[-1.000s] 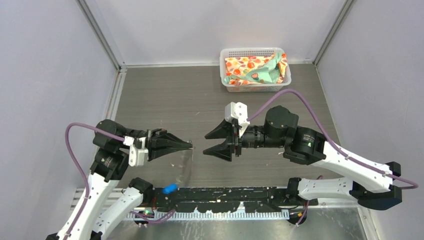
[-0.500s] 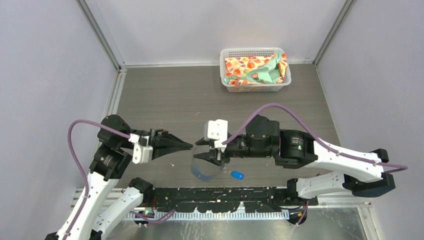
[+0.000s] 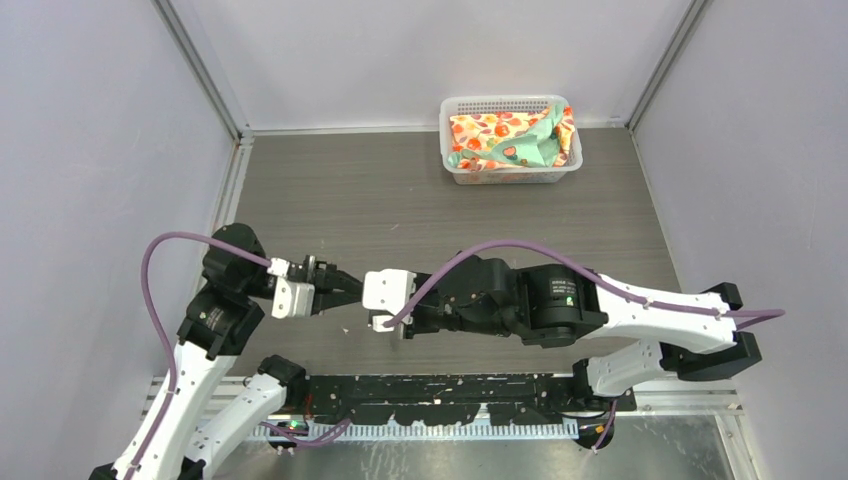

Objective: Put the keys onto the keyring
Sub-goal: Adjust the keyring.

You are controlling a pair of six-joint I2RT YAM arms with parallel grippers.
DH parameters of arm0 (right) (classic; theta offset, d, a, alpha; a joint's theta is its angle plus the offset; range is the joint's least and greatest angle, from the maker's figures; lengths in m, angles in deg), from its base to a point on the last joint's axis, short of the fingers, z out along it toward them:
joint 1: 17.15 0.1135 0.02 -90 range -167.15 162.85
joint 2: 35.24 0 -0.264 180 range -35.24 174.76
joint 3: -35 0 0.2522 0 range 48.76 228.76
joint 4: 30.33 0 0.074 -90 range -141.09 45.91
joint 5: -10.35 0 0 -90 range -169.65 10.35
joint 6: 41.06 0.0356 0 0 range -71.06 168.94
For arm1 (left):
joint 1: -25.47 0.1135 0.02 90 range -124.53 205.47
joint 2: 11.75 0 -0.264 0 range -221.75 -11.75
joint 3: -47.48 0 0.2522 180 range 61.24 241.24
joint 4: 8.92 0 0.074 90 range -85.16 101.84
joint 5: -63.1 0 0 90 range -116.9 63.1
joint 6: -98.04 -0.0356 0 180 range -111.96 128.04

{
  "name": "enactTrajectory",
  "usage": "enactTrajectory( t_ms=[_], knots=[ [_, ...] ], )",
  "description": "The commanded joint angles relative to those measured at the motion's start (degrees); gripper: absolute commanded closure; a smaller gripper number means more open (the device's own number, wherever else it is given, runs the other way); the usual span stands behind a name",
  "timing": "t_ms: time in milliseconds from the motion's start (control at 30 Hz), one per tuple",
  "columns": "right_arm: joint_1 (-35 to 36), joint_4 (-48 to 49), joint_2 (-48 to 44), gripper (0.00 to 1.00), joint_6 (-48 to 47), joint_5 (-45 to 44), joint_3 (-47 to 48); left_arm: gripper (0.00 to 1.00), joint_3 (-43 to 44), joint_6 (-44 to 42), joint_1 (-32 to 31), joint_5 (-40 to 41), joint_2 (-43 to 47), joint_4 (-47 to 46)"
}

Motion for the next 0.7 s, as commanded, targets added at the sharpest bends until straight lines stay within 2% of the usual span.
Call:
enactTrajectory(
  t_ms=[0, 167, 233, 333, 367, 433, 600, 667],
  knots=[
    [1.65, -5.34, 2.7, 0.98, -2.07, -6.5, 4.36, 1.0, 2.72, -0.24, -0.03, -0.7, 0.25, -0.76],
    [3.29, -5.27, 3.27, 0.99, -3.28, -9.95, 3.6, 0.98, 2.79, 1.24, -0.1, -1.27, 0.46, -1.15],
    [3.64, -2.57, 1.71, 0.99, -4.07, -10.08, 0.9, 0.8, 2.57, 3.75, -0.04, -1.27, 0.74, -2.31],
    [3.66, 7.06, -3.7, 0.99, -4.23, -7.37, -5.5, 0.51, 1.82, 7.12, -0.04, -0.74, 1.18, -3.03],
    [3.66, 10.27, -5.69, 0.99, -3.89, -5.93, -7.55, 0.47, 1.51, 7.92, -0.05, -0.24, 1.46, -3.05],
    [3.66, 14.99, -9.09, 0.99, -2.83, -3.58, -10.98, 0.46, 0.76, 8.81, -0.04, 0.52, 2.0, -2.87],
    [3.66, 24.1, -14.49, 0.99, 0.41, -0.11, -17.72, 0.6, -1.06, 20.2, -0.03, 0.49, 1.98, -10.63],
    [3.63, 27.73, -15.69, 0.99, 1.19, 0.53, -20.23, 0.6, -1.39, 22.2, -0.03, 0.03, 1.83, -11.68]
  ],
)
